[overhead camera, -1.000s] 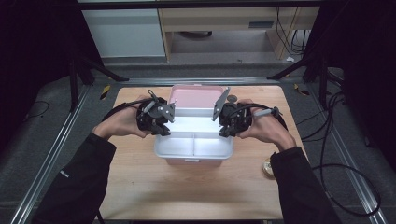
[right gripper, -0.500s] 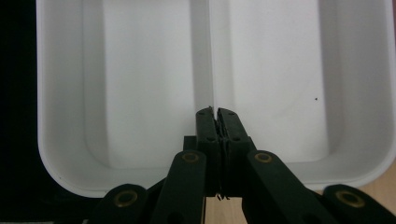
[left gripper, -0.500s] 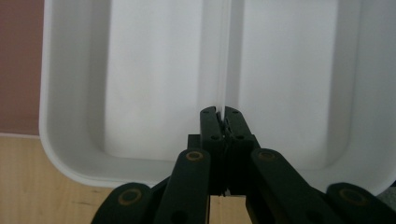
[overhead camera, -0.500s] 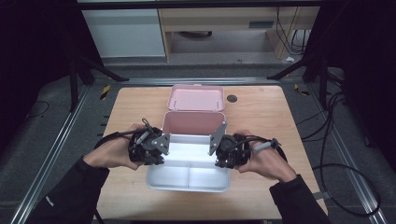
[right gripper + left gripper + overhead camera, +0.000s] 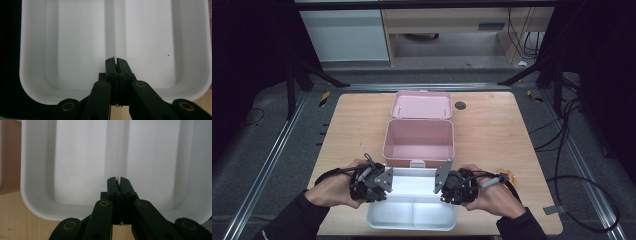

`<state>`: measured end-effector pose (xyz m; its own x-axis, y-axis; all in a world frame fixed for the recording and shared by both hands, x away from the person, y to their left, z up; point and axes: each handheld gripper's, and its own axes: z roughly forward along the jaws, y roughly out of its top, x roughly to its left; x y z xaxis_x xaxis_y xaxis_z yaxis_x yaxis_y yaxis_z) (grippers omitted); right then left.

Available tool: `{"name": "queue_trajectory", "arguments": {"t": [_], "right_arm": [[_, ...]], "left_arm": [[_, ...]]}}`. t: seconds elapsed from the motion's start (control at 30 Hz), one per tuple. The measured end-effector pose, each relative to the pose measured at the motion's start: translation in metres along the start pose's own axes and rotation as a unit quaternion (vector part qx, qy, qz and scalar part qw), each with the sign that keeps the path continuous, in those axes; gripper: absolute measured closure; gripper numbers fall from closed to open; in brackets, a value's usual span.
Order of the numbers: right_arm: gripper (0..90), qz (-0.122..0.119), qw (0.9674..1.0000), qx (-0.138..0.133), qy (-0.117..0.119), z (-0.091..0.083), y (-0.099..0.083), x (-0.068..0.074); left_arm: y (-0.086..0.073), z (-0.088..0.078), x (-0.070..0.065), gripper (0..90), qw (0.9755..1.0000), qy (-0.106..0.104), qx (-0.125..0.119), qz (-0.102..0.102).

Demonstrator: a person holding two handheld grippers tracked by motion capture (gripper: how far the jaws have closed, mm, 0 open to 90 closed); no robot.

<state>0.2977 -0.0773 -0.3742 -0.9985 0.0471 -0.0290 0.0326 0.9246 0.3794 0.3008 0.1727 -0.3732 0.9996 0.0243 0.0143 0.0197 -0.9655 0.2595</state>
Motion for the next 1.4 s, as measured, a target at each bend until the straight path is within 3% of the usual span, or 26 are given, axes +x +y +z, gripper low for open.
{"name": "queue_trajectory", "arguments": {"t": [0.2,0.43,0.77,1.07,1.13,1.33,1.37,1.4], "right_arm": [[89.1,0.005,0.9998,0.005,0.018,0.023,-0.012,0.005],[89.2,0.012,0.9993,0.026,0.023,0.059,-0.024,-0.005],[87.9,0.031,0.9991,0.025,0.013,0.086,-0.037,-0.024],[87.3,0.042,0.9986,0.028,0.017,0.095,-0.042,-0.027],[86.1,0.05,0.9983,0.025,0.016,0.097,-0.043,-0.027],[73.3,0.073,0.9973,-0.006,0.0,0.087,-0.046,-0.026],[67.9,0.087,0.9959,-0.024,-0.007,0.081,-0.047,-0.026],[67.9,0.087,0.9959,-0.024,-0.007,0.081,-0.047,-0.026]], "left_arm": [[-0.003,0.025,-0.006,88.9,0.9999,-0.012,0.005,0.001],[-0.006,0.071,0.012,88.0,0.9994,-0.023,0.024,-0.012],[-0.009,0.099,0.034,87.1,0.9984,-0.033,0.033,-0.033],[-0.009,0.103,0.035,85.4,0.9984,-0.028,0.03,-0.038],[-0.01,0.102,0.034,81.7,0.9984,-0.026,0.024,-0.044],[-0.018,0.087,0.031,72.4,0.9976,-0.005,-0.01,-0.068],[-0.021,0.081,0.029,67.3,0.9963,0.005,-0.026,-0.082],[-0.021,0.081,0.029,64.9,0.9963,0.005,-0.026,-0.082]]}}
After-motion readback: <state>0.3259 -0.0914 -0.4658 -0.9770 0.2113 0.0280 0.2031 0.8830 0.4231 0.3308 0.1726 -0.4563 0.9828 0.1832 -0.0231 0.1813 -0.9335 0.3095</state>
